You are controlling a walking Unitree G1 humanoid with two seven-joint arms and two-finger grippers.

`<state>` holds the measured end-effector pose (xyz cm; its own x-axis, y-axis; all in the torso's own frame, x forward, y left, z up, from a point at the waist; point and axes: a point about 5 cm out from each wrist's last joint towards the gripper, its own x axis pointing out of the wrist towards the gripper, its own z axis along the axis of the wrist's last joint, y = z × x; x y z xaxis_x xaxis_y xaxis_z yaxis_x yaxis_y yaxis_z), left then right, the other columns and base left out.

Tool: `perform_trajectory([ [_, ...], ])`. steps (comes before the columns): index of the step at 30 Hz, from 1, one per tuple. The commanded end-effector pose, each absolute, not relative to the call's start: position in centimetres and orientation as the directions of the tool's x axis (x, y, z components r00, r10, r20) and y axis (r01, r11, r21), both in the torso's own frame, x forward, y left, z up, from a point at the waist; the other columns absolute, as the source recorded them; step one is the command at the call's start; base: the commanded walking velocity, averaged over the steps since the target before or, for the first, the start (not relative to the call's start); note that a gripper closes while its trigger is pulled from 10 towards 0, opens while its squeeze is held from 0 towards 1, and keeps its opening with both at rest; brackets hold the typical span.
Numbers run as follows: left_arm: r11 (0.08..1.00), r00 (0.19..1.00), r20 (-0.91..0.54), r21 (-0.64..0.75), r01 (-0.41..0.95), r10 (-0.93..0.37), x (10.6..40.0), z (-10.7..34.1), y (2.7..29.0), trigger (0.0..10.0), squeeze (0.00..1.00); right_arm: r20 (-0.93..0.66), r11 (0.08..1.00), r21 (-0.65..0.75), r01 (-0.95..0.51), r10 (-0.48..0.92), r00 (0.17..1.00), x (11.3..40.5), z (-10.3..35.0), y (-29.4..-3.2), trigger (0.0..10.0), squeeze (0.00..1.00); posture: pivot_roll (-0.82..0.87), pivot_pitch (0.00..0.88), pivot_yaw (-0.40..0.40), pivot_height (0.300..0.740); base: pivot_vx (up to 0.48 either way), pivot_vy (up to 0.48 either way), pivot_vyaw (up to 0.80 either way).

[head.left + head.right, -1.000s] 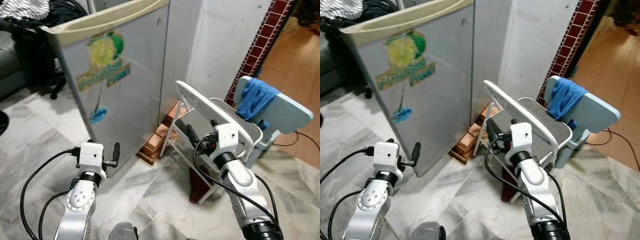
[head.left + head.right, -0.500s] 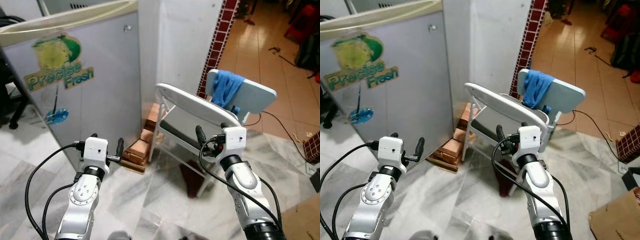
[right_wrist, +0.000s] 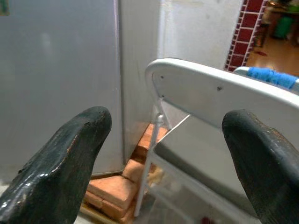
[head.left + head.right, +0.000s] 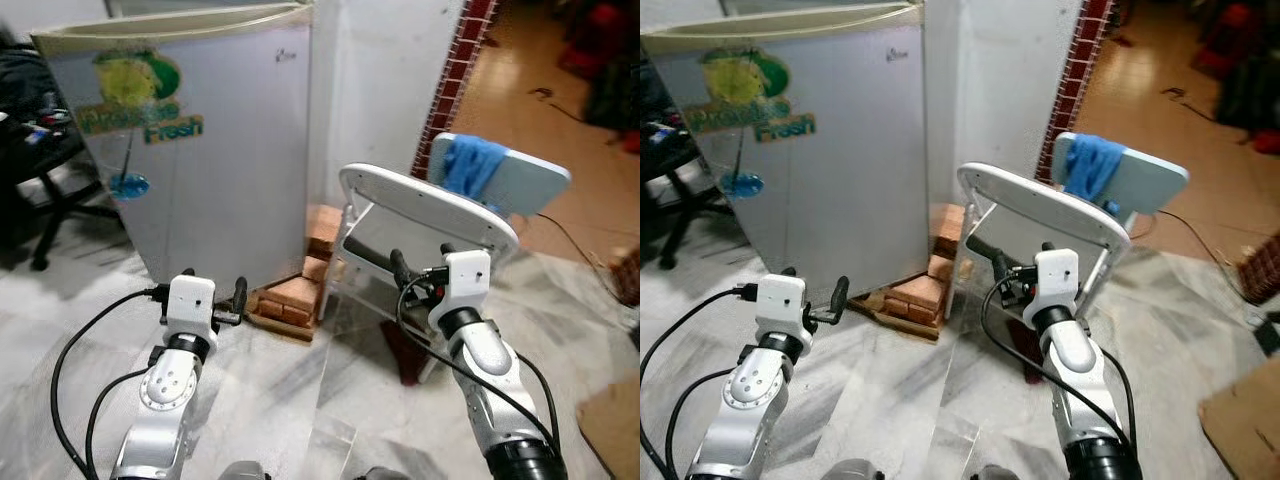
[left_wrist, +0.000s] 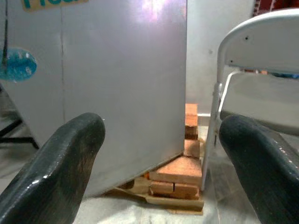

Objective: Restocking fridge

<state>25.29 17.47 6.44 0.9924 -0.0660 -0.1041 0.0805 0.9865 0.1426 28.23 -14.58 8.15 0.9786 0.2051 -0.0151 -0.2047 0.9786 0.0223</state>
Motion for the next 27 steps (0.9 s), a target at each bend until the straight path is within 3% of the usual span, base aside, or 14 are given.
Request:
perform_trajectory([
  [1,0.987,0.994,-0.088,0.139,0.08,-0.068,25.6,6.81,17.37,10.0,0.0,-0.007,0.979,0.008,-0.202,0.202,0.979,28.32,8.36,-14.86,10.0,0.0,0.07,0.039,-0.02,0.74,0.0,0.48,-0.8],
  [20,0.987,0.994,-0.081,0.134,0.088,-0.078,25.87,6.96,17.46,10.0,0.0,0.0,0.981,0.001,-0.192,0.192,0.981,28.48,8.4,-14.88,10.0,0.0,0.07,0.041,-0.015,0.74,0.0,0.48,-0.8],
  [27,0.987,0.994,-0.074,0.136,0.087,-0.078,26.24,7.26,17.58,10.0,0.0,0.012,0.981,-0.005,-0.192,0.192,0.981,28.7,8.59,-14.88,10.0,0.0,0.07,0.046,-0.012,0.74,0.0,0.48,-0.15],
])
